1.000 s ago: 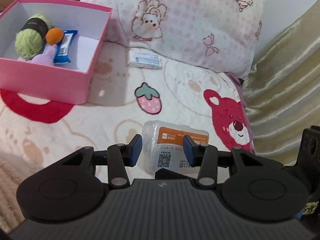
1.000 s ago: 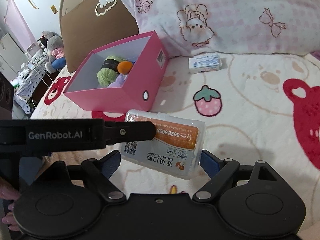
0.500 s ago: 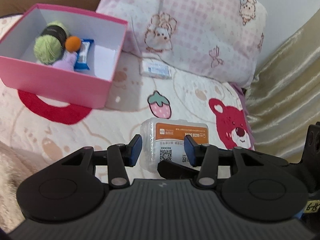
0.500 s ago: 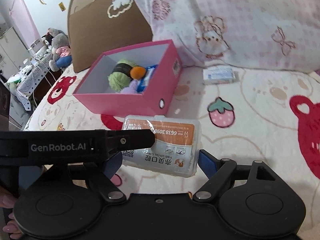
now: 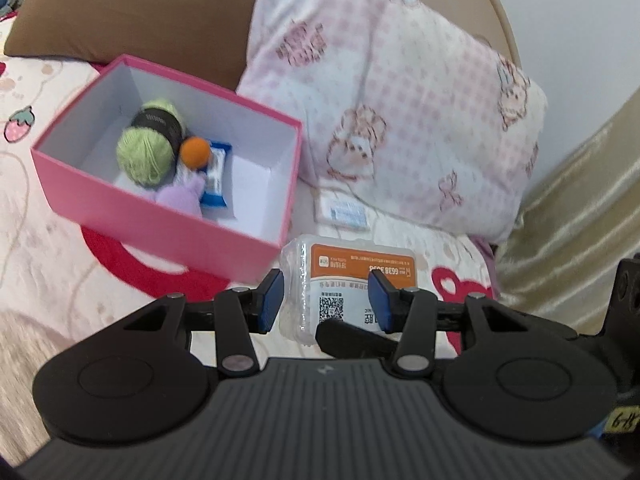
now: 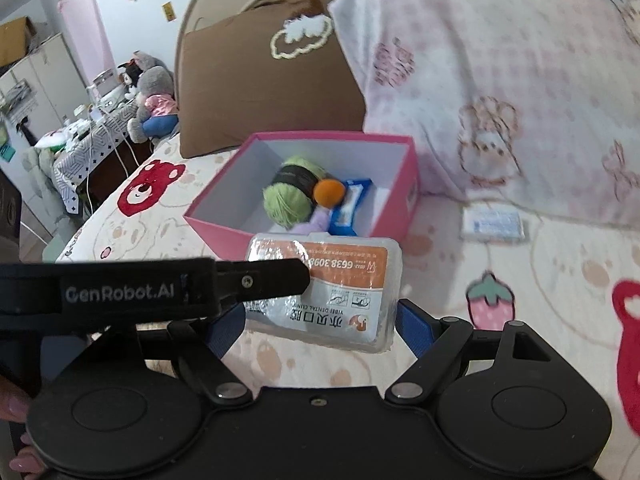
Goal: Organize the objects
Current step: 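Lift the clear plastic box with the left gripper toward the pink box, then lower the clear plastic box into the pink box beside the orange sponge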
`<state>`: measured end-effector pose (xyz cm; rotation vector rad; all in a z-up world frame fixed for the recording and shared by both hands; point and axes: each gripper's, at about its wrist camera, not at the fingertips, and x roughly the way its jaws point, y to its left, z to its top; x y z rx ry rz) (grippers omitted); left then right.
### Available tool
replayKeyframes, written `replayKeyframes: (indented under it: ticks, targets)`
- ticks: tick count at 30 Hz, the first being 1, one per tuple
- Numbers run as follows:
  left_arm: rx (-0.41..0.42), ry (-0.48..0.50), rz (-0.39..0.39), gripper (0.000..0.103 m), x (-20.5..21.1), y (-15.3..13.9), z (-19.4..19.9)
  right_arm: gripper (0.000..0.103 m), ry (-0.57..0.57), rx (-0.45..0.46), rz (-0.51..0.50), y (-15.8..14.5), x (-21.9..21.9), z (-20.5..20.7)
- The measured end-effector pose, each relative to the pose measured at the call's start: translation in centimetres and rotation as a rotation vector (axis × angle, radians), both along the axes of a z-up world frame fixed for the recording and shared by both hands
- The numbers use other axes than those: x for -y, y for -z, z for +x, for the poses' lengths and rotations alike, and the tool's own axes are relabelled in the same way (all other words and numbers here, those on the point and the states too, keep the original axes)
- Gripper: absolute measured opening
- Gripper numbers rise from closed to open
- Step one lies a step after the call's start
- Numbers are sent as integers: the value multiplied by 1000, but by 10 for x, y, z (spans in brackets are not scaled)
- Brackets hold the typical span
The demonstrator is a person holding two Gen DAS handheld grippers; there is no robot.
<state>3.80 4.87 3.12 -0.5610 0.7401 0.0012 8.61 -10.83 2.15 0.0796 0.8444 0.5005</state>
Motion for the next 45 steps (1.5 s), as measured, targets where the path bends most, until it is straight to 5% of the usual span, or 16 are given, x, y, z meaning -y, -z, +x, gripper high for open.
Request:
replayKeyframes:
  ticks: [14,26,31,40,45]
  targets:
    - [33,-82,44,44,-63,-17,84,76,6,60,-13,-16,-39,80]
    - [-50,-46,-71,44,-106,26,170,67,41,83,-185,12,-62,148]
    - [-65,-23,-182,44,-127,63,198,62,9,121,-352,31,-76,170]
    - [-44,-25,-127,44,-142,87,209,60,-96,114,-368,51,-90,191]
    - [-29,-43,-189,44,-153,102,211,60,-139,141,-404,57,-95,198]
